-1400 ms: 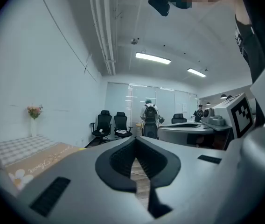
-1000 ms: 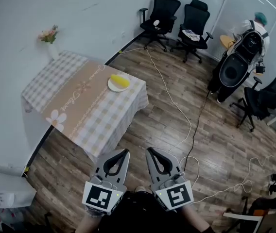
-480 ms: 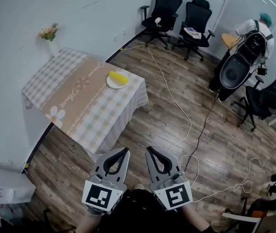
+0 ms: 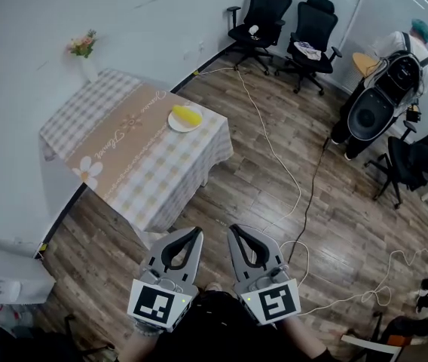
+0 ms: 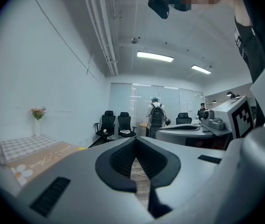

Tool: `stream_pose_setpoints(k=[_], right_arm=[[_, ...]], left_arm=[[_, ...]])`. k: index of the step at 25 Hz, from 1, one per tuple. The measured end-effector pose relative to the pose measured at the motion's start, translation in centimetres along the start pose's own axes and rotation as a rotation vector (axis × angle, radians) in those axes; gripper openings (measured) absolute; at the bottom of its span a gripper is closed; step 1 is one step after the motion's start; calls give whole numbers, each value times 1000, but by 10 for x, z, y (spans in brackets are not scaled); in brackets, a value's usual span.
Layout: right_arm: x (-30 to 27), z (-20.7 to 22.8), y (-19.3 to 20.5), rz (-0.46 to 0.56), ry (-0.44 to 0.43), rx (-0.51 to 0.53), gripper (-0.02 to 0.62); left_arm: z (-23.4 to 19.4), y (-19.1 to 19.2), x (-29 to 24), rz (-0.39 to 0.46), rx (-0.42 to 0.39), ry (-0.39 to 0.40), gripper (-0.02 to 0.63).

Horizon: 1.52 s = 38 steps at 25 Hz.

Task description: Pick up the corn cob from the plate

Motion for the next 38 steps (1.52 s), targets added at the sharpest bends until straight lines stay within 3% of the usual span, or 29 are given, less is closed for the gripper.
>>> stream_pose_setpoints(k=[6,16,19,38], right_arm=[[16,12,6,1,-7,14,43],[42,25,12,-3,39,7,43],[46,25,15,-3,48,3,43],[26,47,24,-18,75,4,43]], left_arm=[[16,1,-7,5,2,-15,14],[47,-2,-12,-18,18,26,14],[49,0,-13,7,-15,35,14],[44,1,-46,-41,39,84,14]])
Point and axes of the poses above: the fingertips, and each gripper's own axes: x backward along the fingers, z to its right, y out of its underside, the point moved 4 cm from there along x, backward along the fingers, and after that the axes turned 1 degree about y, right-handed, at the moved point
